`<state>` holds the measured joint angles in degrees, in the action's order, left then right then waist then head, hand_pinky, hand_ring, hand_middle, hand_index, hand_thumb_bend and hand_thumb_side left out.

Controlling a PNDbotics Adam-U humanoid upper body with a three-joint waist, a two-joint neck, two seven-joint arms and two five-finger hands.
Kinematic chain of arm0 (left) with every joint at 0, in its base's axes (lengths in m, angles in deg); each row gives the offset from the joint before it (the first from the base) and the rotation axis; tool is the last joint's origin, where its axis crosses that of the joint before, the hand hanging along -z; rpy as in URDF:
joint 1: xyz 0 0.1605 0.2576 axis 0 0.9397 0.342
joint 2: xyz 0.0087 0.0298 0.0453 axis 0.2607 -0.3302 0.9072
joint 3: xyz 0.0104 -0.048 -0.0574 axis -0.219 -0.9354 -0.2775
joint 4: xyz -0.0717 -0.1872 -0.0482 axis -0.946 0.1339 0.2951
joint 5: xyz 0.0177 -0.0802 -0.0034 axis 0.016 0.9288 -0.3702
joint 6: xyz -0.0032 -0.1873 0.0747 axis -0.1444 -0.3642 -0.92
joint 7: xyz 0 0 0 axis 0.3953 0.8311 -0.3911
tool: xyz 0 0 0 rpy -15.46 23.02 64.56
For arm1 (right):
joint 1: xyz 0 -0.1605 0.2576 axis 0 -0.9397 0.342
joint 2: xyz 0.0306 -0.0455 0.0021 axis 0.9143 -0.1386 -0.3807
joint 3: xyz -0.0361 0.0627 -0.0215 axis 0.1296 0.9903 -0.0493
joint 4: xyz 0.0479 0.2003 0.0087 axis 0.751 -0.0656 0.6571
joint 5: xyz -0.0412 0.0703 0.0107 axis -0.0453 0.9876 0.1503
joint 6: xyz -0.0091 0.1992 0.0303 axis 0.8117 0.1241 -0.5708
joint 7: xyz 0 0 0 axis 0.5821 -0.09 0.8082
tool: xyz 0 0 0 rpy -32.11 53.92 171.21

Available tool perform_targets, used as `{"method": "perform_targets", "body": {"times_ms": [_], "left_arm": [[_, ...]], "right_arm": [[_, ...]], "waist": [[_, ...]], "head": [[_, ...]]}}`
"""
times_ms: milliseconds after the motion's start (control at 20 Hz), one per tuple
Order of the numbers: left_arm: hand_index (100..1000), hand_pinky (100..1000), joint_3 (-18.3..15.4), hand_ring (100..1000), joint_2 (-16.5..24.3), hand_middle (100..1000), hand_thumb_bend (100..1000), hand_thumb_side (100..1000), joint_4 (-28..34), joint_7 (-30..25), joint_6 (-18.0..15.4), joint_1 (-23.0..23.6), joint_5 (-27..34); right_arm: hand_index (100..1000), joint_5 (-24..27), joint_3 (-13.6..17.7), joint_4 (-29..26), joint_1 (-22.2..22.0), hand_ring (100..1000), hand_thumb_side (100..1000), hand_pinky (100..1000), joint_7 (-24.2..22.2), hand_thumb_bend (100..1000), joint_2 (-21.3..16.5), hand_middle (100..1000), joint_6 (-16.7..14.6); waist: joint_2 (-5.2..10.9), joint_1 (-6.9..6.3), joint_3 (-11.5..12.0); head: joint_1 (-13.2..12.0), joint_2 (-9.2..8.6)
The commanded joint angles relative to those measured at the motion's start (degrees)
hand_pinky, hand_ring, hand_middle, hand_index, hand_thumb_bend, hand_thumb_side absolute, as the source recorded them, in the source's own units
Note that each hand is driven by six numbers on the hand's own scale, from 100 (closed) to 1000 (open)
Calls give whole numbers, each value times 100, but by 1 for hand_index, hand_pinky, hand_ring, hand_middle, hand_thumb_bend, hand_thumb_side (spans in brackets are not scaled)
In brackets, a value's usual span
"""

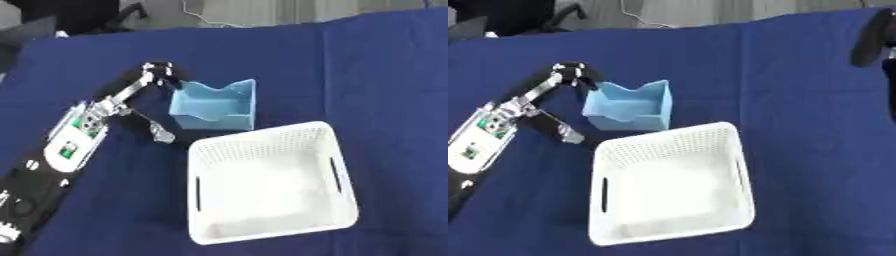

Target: Pick up objects on the table and place them in the box.

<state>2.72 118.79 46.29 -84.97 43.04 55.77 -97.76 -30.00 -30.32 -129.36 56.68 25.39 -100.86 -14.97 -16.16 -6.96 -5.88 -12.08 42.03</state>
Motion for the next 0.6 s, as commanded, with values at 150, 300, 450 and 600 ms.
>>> {"method": "perform_targets", "body": {"times_ms": [150,300,450,600], "left_arm": [[793,437,-31,662,154,706,1000,368,25,92,-43,-66,-108],[794,438,-83,663,164,707,1000,366,46,150,-40,-123,-123],[796,442,-165,665,198,709,1000,364,74,224,-20,-181,-156],[798,446,-235,667,307,711,1000,361,111,309,-6,-272,-188]], "right_arm": [[802,-3,4,-48,70,708,683,619,-17,100,-19,814,25],[802,-12,3,-48,62,707,683,618,-14,100,-13,814,43],[801,-12,7,-48,53,707,682,617,-6,100,-12,814,44],[802,-16,5,-48,35,707,683,618,3,100,-8,814,56]], "waist": [[89,-5,7],[99,-12,19],[118,-9,26],[147,-13,41]], "head": [[54,22],[65,17],[74,16],[79,20]]}}
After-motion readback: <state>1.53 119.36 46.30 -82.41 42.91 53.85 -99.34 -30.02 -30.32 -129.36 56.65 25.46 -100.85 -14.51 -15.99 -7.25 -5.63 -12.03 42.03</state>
